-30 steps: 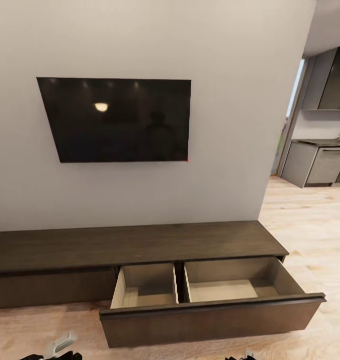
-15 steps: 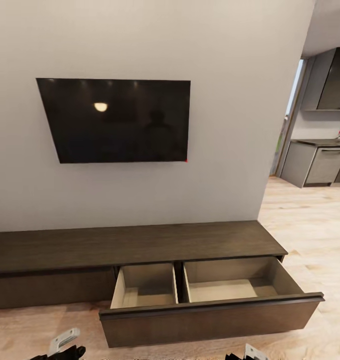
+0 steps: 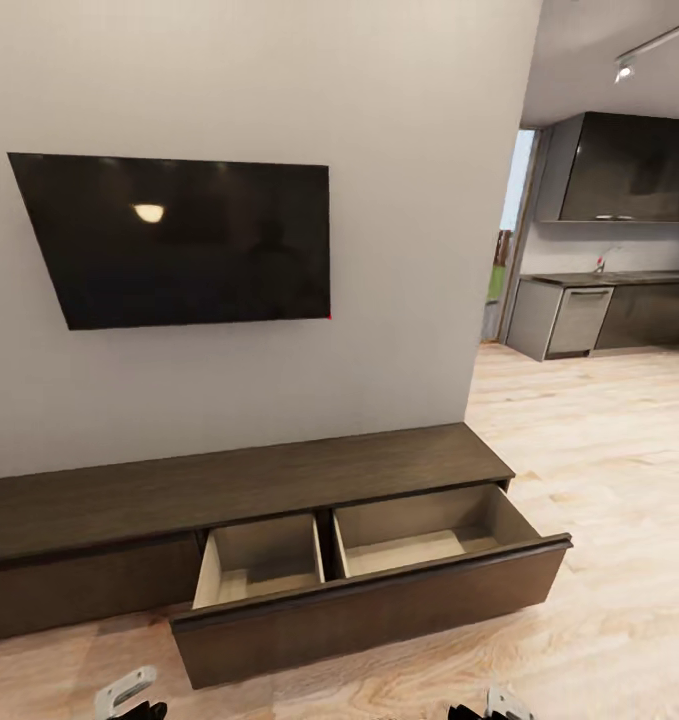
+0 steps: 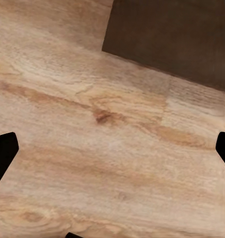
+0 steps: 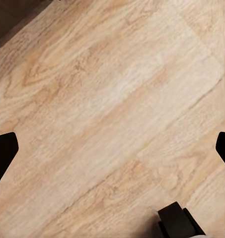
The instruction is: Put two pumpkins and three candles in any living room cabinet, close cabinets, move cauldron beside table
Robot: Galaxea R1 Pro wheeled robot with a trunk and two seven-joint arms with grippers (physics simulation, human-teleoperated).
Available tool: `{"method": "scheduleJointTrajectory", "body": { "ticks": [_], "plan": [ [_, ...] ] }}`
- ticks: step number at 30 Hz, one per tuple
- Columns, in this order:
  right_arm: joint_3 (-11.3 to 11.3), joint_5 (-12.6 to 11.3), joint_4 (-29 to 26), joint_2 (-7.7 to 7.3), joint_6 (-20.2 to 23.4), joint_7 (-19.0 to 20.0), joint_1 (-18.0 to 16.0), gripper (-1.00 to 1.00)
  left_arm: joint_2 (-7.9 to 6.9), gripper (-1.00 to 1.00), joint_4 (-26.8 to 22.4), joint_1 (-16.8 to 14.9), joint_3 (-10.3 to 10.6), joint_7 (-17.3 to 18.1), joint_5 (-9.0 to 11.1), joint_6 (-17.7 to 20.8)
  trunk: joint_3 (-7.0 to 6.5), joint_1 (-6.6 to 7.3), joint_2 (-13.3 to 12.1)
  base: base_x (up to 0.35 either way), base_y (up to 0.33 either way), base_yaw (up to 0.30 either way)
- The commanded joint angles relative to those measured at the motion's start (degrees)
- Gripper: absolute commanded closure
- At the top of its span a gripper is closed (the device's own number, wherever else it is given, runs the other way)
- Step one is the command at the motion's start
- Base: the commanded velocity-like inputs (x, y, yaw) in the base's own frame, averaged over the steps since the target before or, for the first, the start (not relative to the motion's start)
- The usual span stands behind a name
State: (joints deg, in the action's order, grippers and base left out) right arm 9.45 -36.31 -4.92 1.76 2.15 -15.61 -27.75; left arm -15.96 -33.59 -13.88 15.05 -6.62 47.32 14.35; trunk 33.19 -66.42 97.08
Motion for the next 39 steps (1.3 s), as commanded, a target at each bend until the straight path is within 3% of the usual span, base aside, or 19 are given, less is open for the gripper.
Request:
{"method": "scheduleJointTrajectory", "body": {
  "ticks": [1,8,15,39],
  "plan": [
    [0.5,-0.3,-0.1,0.02,0.2,-0.3,0.0,-1.00,-0.01,-1.00,-0.2,0.0,0.4,-0.6,0.6,0.1,0.06,0.01,0.0,-0.010,0.000,-0.281],
    [0.4,-0.5,-0.1,0.00,0.2,0.1,0.0,-1.00,0.05,-1.00,-0.5,0.0,-0.3,-0.6,1.5,0.2,0.06,0.01,0.0,-0.002,0.000,-0.175],
    [0.4,-0.5,-0.4,0.00,0.2,3.2,0.0,-1.00,0.06,-1.00,-0.8,0.0,-0.4,-0.5,1.7,0.5,-1.20,1.54,-2.8,0.000,0.000,-0.012],
    [0.3,-0.9,-0.4,0.00,0.3,4.1,0.0,-1.00,0.21,-1.00,-0.2,0.0,-0.2,-0.7,1.8,0.6,-5.50,6.81,-12.4,0.000,0.000,0.000]
  ]
}}
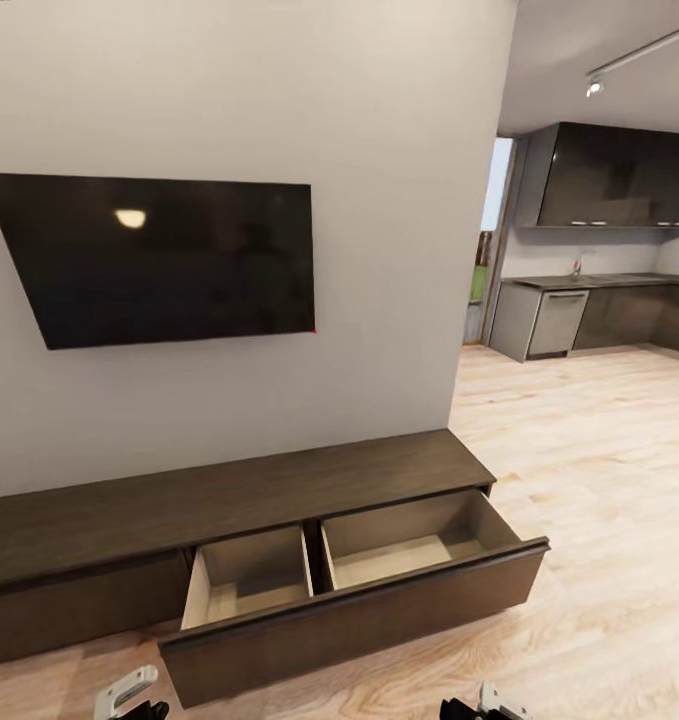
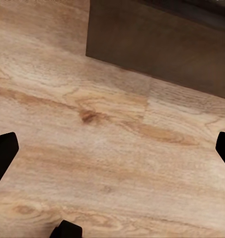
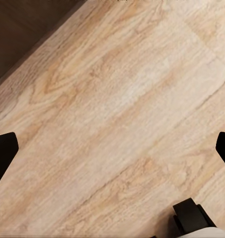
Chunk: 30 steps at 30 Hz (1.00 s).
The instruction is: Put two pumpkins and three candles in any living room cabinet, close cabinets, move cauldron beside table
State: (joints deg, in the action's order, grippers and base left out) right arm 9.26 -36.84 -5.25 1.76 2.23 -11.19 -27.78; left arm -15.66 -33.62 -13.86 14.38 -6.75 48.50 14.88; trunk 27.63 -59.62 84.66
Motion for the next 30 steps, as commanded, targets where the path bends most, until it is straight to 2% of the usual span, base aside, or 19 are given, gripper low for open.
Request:
{"method": "scheduleJointTrajectory", "body": {
  "ticks": [1,8,12,30],
  "plan": [
    [0.5,-0.4,-0.1,0.01,0.2,-0.3,0.0,-1.00,-0.09,-1.00,-0.1,0.0,0.4,-0.5,0.6,0.1,-0.12,0.23,-0.4,0.000,0.000,0.000],
    [0.5,0.0,-0.2,0.06,0.0,0.1,-0.1,-1.00,-0.05,-1.00,-0.1,0.0,0.5,-0.5,0.6,0.1,-1.38,1.77,-3.2,0.000,0.000,0.000],
    [0.3,-0.3,-0.2,0.02,0.0,0.1,0.0,-1.00,-0.05,-1.00,-0.1,0.0,0.4,-0.5,0.6,0.1,-1.38,1.77,-3.2,0.000,0.000,-0.046],
    [0.2,-0.6,-0.2,0.01,-1.0,0.4,0.0,-1.00,-0.07,-1.00,-0.2,0.0,0.3,-0.5,0.4,-0.2,-1.34,1.77,-3.2,-0.003,0.000,-0.263]
  ]
}}
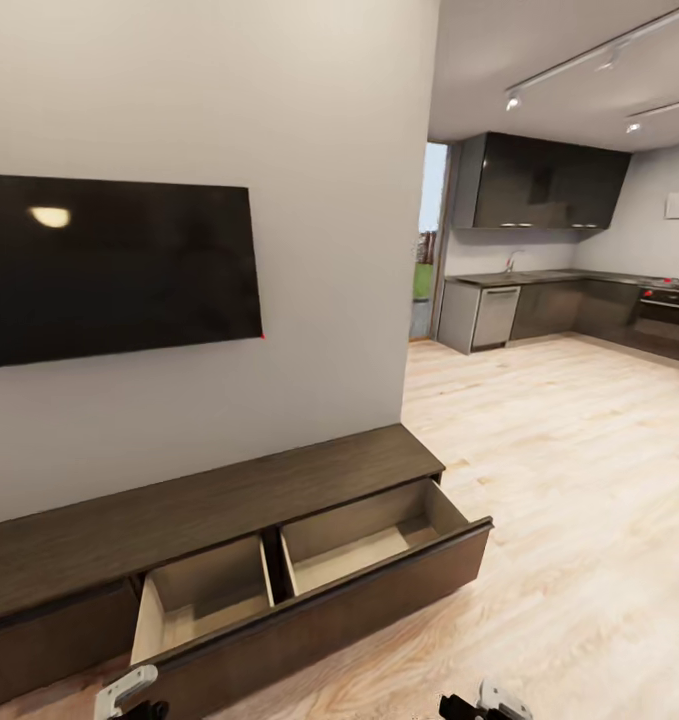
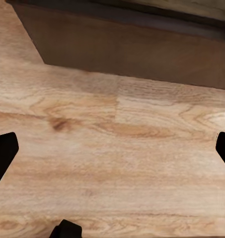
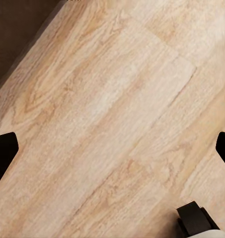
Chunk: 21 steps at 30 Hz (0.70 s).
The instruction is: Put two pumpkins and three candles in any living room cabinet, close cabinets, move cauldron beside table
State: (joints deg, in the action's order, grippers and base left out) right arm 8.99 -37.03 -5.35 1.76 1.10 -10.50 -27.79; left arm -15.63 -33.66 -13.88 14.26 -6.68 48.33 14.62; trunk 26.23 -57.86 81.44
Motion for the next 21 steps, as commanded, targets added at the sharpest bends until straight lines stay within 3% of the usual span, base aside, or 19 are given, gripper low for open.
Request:
{"method": "scheduleJointTrajectory", "body": {
  "ticks": [1,21],
  "plan": [
    [0.5,-0.4,0.0,0.03,0.1,-0.1,0.0,-1.00,-0.10,-1.00,-0.2,0.0,0.4,-0.5,0.6,0.1,0.09,0.01,0.0,-0.076,0.000,-0.276],
    [0.4,-0.4,0.0,0.08,0.4,1.4,0.0,-1.00,-0.10,-1.00,-0.1,0.0,0.5,-0.6,0.6,0.0,1.19,0.01,0.0,-0.015,0.000,-0.240]
  ]
}}
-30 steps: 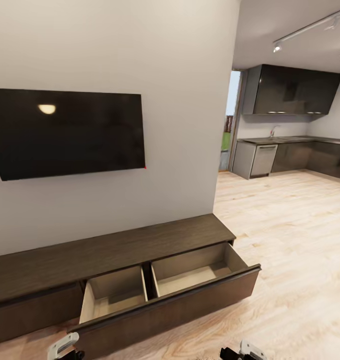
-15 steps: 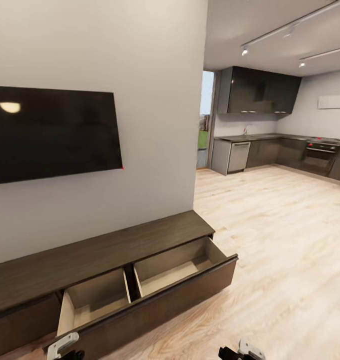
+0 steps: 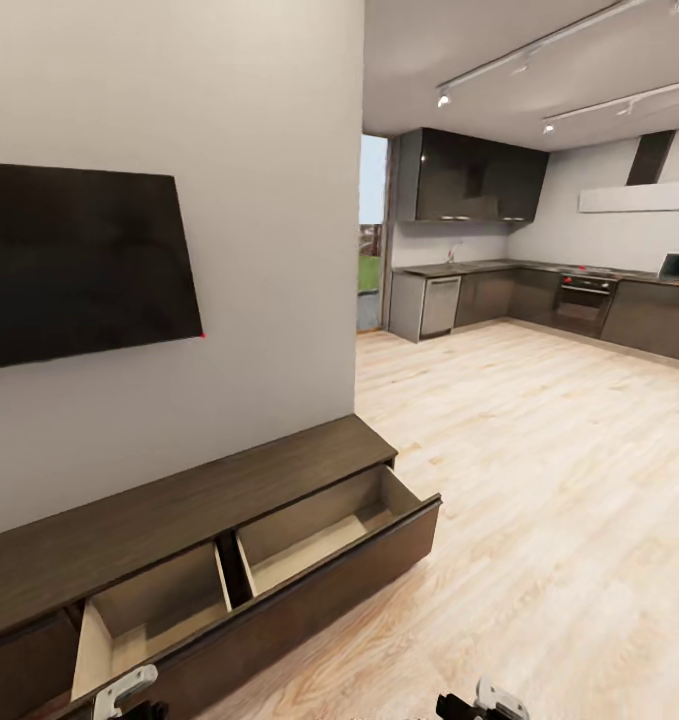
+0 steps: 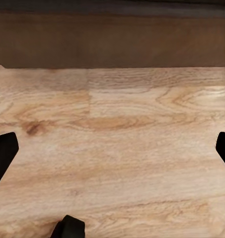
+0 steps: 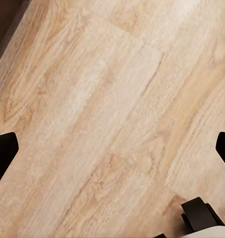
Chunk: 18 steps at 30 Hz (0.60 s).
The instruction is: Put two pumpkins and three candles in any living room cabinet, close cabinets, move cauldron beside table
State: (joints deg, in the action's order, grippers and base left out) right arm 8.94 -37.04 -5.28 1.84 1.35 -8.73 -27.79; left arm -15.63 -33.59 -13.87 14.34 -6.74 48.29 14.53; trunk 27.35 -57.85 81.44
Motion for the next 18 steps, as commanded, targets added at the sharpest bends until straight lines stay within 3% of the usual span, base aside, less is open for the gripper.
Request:
{"method": "scheduleJointTrajectory", "body": {
  "ticks": [1,18],
  "plan": [
    [0.5,-0.4,-0.1,0.01,0.2,-0.3,0.0,-1.00,-0.10,-1.00,-0.2,0.0,0.4,-0.6,0.6,0.1,0.13,0.00,0.0,0.000,0.000,-0.215],
    [0.3,-0.4,-0.1,-0.13,0.0,-0.5,0.0,-1.00,-0.01,-1.00,-0.2,0.0,0.5,-0.5,0.6,-0.1,1.35,0.00,0.0,-0.025,0.000,-0.195]
  ]
}}
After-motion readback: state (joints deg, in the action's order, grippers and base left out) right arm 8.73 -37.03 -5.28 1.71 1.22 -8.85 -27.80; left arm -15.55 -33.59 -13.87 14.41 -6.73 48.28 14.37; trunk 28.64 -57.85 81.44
